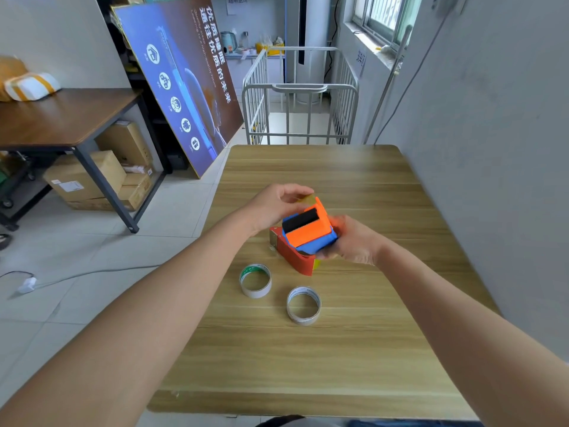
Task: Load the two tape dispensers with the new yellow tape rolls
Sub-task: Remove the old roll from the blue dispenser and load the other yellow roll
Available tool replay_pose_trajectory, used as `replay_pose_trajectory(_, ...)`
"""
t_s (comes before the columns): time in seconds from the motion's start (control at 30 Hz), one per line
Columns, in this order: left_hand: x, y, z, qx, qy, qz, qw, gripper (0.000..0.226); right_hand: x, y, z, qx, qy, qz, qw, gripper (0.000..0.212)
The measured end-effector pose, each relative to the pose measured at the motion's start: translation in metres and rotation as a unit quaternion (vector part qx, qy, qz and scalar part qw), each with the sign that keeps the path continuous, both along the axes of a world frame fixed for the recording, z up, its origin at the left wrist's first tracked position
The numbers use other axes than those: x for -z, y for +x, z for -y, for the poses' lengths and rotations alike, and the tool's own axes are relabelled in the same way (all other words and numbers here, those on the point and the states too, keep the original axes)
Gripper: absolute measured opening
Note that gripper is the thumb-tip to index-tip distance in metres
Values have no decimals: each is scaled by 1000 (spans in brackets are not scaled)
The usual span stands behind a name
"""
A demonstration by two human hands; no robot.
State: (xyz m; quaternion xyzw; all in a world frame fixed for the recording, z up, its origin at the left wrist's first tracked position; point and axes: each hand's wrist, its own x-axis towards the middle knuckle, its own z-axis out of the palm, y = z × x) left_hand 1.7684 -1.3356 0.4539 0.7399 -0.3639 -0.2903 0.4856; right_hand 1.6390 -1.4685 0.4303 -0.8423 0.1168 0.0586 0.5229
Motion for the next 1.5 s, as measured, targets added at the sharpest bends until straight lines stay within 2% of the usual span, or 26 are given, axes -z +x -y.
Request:
replay_pose_trajectory(0.2, -1, 7, -1, 23, 42, 28, 998, 45, 2, 0, -3, -14, -4, -12, 1000, 40)
replay_pose_trajectory(0.33, -3, 14, -11, 31, 38, -99, 994, 32, 4, -1, -5, -23, -9, -20, 999, 34)
replay_pose_trajectory(0.4, 0, 16, -14, 23, 25, -133, 991, 27, 4, 1, -5, -19, -10, -17, 1000, 34)
replay_pose_trajectory(0.47, 3, 15, -12, 0, 11, -105, 994, 25, 6, 2, -5, -19, -10, -16, 1000, 33)
replay_pose_trajectory(0.6, 5, 9, -2, -37, -21, 36, 998, 27, 12, 0, -4, -10, -8, -4, 1000, 46)
replay_pose_trajectory(0.77, 0, 10, -4, -49, -33, 17, 998, 16, 11, 0, -8, -16, -5, 34, 999, 53)
replay_pose_trajectory(0.87, -3, 10, -6, -65, -39, 42, 996, 10, 13, 0, -10, -14, -2, 46, 999, 47)
replay_pose_trajectory(0.97, -3, 7, -7, -88, -54, 55, 993, 14, 15, 0, -10, -14, 1, 43, 999, 45)
replay_pose_trajectory(1.17, 0, 3, -2, -82, 5, 153, 985, 10, 12, -1, -6, -32, 6, 4, 999, 35)
replay_pose_trajectory(1.33, -9, 1, -3, -65, -16, 107, 992, 22, 11, -4, 1, -42, 51, -3, 998, 34)
replay_pose_trajectory(1.43, -9, 0, -4, -26, 11, 87, 996, 22, 14, -7, 2, -55, 69, -11, 996, 24)
replay_pose_trajectory(1.5, -8, -1, -5, -21, 22, 91, 995, 27, 15, -9, 1, -60, 75, -15, 995, 29)
